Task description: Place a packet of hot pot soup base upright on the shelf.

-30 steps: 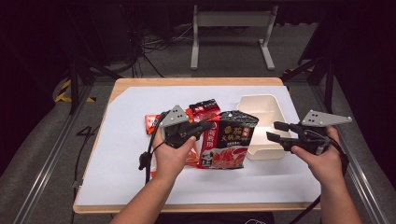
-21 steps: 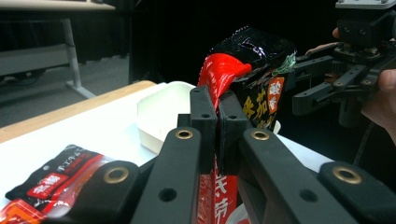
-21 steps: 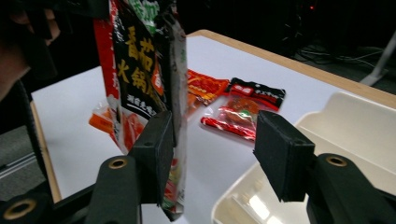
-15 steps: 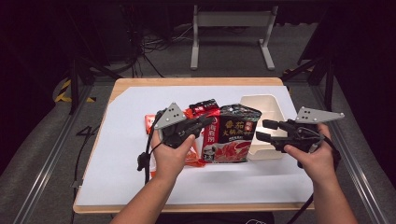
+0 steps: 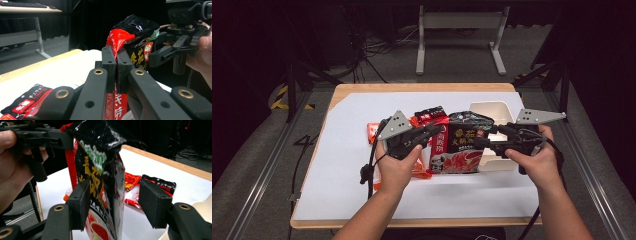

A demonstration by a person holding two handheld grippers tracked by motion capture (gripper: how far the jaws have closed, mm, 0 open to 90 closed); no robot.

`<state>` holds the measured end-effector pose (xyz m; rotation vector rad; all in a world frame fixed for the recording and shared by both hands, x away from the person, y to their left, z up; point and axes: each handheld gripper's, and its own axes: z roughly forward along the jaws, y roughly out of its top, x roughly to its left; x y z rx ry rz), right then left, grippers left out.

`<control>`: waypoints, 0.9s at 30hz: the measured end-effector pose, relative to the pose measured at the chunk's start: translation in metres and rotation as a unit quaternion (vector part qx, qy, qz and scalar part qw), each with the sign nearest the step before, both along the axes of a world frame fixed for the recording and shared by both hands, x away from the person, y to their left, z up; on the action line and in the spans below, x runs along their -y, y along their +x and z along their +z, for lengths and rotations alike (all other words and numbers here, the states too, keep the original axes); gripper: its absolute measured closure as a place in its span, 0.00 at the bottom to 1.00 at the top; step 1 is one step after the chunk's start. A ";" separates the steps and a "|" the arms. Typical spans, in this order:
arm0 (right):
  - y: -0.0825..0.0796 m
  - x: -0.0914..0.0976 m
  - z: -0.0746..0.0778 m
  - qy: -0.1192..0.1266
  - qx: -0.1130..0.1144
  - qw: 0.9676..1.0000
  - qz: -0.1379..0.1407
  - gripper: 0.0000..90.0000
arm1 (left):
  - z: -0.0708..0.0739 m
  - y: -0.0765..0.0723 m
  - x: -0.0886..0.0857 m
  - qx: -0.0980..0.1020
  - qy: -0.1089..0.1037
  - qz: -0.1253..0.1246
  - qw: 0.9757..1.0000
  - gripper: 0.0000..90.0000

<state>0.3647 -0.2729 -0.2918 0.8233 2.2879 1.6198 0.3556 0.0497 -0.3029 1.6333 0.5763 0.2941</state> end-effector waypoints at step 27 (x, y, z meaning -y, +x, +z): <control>0.013 -0.024 0.006 -0.057 -0.003 0.998 0.013 0.77 | -0.006 0.000 0.005 0.003 0.012 0.017 1.000 0.97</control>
